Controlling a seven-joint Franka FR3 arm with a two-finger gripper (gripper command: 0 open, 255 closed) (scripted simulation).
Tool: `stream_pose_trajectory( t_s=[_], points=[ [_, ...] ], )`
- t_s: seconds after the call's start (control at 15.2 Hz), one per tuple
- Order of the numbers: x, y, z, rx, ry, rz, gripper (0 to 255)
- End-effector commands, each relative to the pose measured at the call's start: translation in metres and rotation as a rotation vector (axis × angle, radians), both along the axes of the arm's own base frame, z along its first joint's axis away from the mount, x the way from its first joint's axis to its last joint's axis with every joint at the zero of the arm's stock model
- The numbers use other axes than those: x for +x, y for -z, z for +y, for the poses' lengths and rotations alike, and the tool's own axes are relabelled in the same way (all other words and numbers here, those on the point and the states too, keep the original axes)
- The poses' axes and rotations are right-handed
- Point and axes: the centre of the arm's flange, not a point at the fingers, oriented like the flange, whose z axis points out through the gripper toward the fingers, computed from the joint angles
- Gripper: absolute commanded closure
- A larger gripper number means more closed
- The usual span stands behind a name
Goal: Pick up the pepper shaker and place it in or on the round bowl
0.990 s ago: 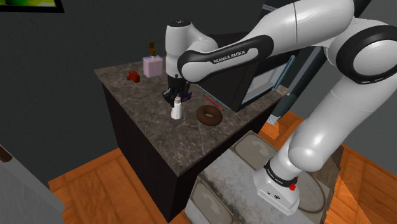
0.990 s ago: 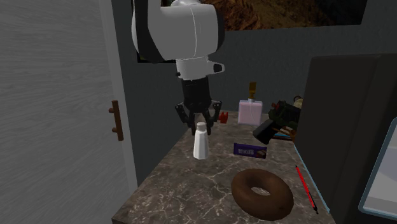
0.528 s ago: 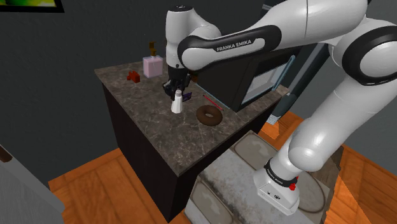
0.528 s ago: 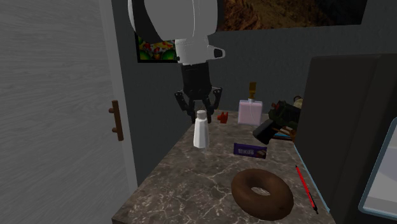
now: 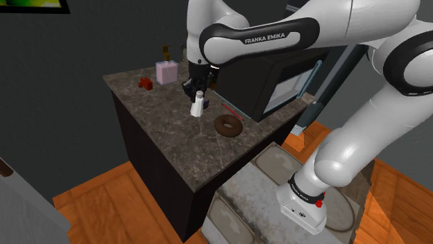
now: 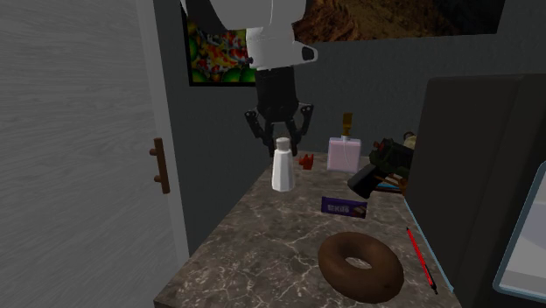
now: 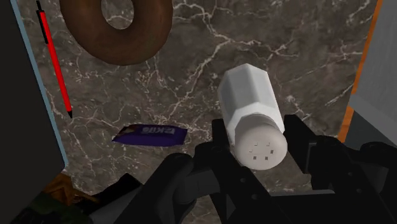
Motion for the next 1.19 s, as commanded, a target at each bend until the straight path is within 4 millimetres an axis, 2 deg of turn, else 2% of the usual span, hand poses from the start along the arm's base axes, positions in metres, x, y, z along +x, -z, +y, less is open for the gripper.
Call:
stream_pose_trajectory(
  t_s=[0.0, 0.79, 1.12],
  points=[
    [-0.01, -0.004, -0.021, 0.0, -0.001, 0.0, 255],
    [-0.072, -0.029, -0.163, 0.0, -0.001, 0.0, 255],
    [-0.072, -0.002, -0.163, 0.0, -0.001, 0.0, 255]
  ],
)
